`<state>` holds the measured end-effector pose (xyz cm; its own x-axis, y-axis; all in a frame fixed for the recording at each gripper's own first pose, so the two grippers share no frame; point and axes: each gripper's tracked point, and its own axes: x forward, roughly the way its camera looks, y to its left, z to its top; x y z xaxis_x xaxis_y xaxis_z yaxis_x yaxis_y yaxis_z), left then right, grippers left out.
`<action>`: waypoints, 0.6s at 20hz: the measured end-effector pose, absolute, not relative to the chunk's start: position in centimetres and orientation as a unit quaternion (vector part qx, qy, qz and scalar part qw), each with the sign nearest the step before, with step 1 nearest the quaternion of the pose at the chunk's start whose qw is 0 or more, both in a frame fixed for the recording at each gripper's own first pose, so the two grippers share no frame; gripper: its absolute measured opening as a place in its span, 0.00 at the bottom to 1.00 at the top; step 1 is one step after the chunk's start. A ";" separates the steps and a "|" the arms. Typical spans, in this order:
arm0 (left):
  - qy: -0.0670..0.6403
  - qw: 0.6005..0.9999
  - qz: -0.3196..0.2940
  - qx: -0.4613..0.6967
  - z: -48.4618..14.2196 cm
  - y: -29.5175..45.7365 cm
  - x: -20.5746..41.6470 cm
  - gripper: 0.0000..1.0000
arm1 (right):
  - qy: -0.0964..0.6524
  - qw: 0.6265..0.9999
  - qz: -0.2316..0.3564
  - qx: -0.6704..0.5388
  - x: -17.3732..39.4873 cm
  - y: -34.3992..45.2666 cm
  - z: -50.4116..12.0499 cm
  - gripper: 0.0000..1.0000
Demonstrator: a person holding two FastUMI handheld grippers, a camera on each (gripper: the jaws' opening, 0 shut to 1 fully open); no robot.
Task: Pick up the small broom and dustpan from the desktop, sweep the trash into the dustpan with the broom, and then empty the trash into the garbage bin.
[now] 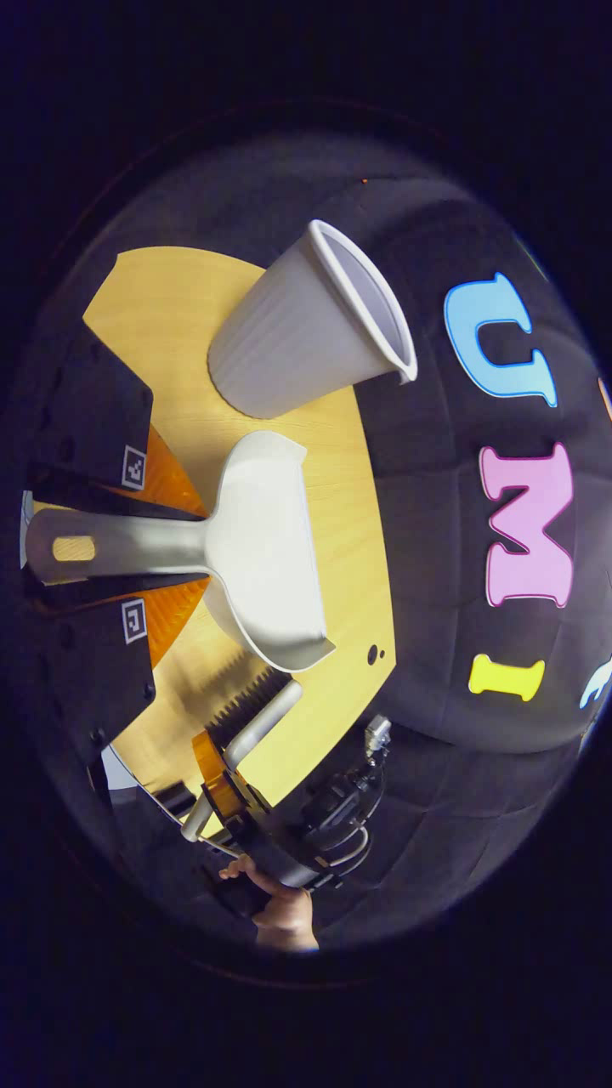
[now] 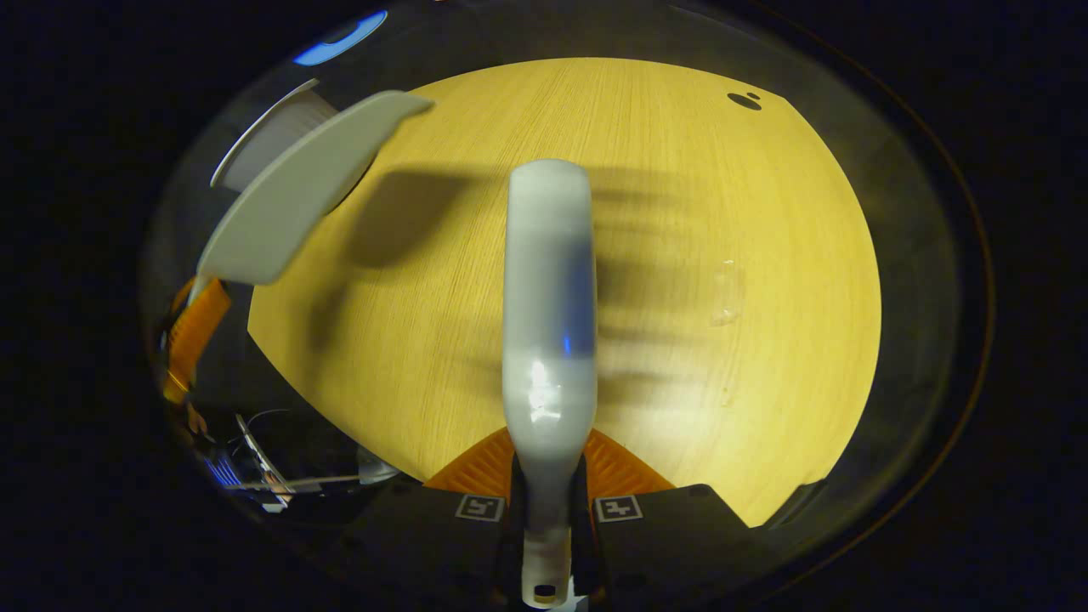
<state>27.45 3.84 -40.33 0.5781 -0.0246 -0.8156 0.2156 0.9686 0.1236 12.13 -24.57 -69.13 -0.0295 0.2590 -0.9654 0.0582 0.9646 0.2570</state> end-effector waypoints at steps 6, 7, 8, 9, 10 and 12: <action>0.501 0.860 -0.001 0.099 -44.5 4.6 27.2 0.30 | 0.747 0.653 0.054 0.110 12.9 -21.1 -73.6 0.24; 0.500 0.859 0.002 0.110 -44.5 4.5 27.2 0.30 | 0.747 0.655 0.051 0.107 13.1 -21.0 -73.9 0.21; 0.503 0.856 0.000 0.120 -44.6 4.3 27.1 0.31 | 0.745 0.656 0.047 0.110 13.0 -20.8 -74.1 0.24; 0.504 0.855 -0.001 0.125 -44.7 4.0 27.0 0.31 | 0.747 0.653 0.041 0.116 13.1 -20.7 -74.2 0.24; 0.509 0.852 -0.001 0.124 -44.8 3.5 26.9 0.30 | 0.750 0.649 0.034 0.122 13.2 -20.6 -74.0 0.24; 0.543 0.832 0.004 0.115 -45.6 2.8 25.9 0.30 | 0.750 0.646 0.020 0.140 13.6 -20.0 -73.7 0.26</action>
<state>25.94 2.77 -45.62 0.4106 0.1323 -0.9022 0.1177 0.9735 0.1963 13.63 -20.04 -73.66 -0.1262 0.2359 -0.9636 0.1845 0.9599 0.2108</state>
